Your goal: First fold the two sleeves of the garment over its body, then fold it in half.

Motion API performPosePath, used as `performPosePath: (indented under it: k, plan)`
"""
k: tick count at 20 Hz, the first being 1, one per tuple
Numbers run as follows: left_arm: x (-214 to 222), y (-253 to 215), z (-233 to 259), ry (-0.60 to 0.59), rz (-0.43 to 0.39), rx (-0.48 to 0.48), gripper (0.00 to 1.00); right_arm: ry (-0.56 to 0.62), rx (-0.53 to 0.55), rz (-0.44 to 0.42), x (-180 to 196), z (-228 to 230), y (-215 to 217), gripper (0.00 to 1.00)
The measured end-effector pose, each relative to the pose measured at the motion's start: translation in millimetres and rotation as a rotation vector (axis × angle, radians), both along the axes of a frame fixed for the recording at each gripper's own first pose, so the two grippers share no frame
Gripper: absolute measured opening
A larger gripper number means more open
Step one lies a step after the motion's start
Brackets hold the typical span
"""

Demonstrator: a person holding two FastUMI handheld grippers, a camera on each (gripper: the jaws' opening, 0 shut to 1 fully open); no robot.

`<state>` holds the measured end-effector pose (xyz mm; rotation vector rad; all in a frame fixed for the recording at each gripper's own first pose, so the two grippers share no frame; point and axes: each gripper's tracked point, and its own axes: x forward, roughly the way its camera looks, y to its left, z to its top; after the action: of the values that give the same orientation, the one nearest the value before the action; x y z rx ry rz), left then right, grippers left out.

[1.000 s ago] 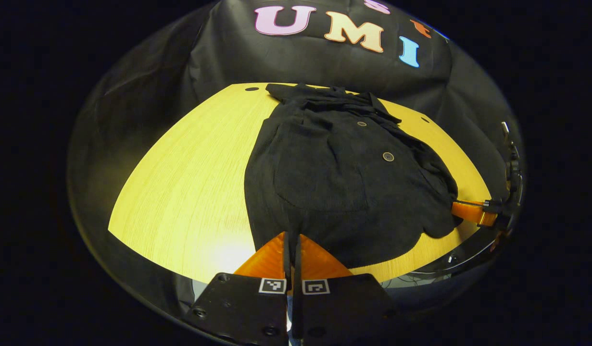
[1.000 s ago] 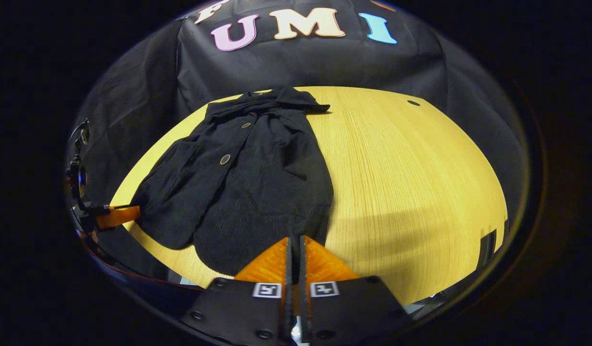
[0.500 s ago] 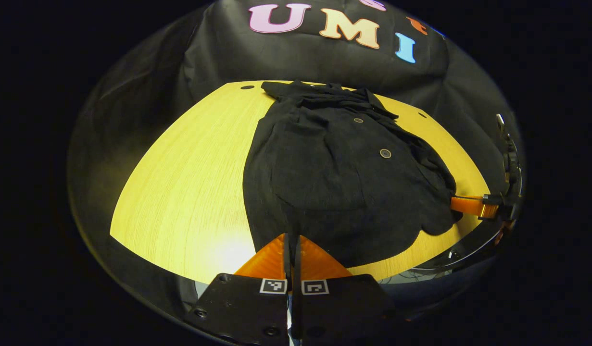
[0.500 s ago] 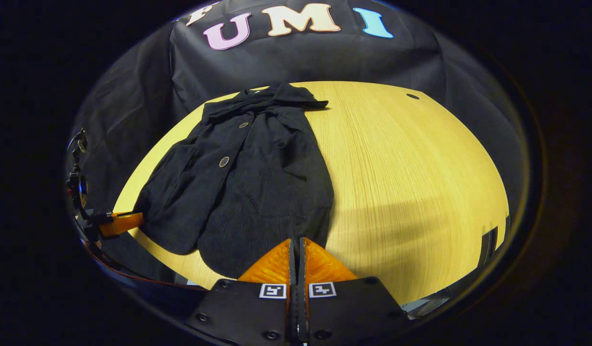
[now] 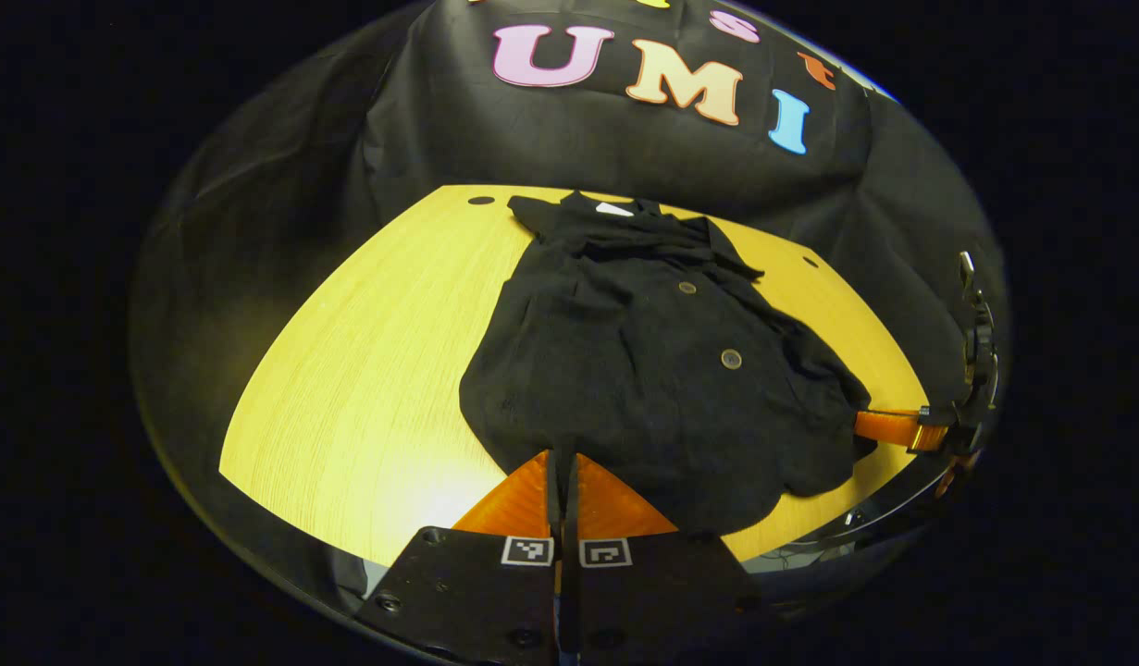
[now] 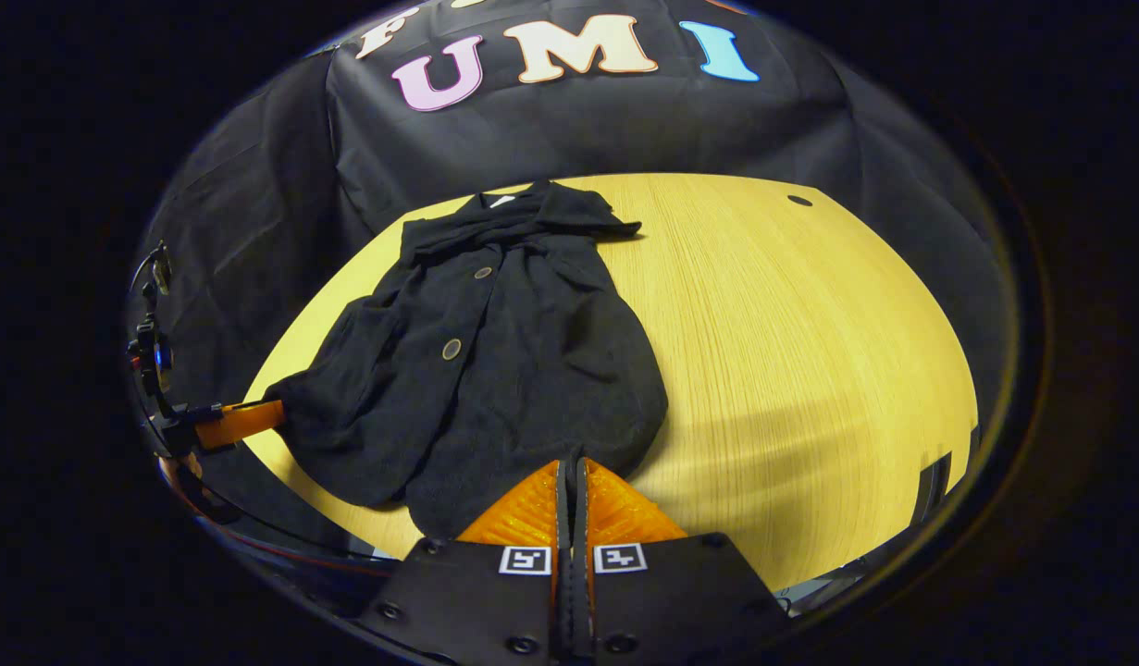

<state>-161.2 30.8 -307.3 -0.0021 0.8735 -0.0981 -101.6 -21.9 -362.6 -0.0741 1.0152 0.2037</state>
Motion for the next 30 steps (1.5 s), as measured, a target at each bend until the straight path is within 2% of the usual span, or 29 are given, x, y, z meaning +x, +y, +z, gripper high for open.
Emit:
performPosePath:
  k: [9,20,30]
  plan:
    - [83,-16,43,-0.164,0.001,-0.045,0.00,-0.143,0.050,0.022,85,50,19,0.03]
    - [169,-24,70,-0.268,-0.047,-0.039,0.00,-0.217,0.056,0.021,152,84,16,0.02]
    - [265,-29,96,-0.380,-0.027,-0.064,0.00,-0.285,0.042,0.025,254,110,35,0.02]
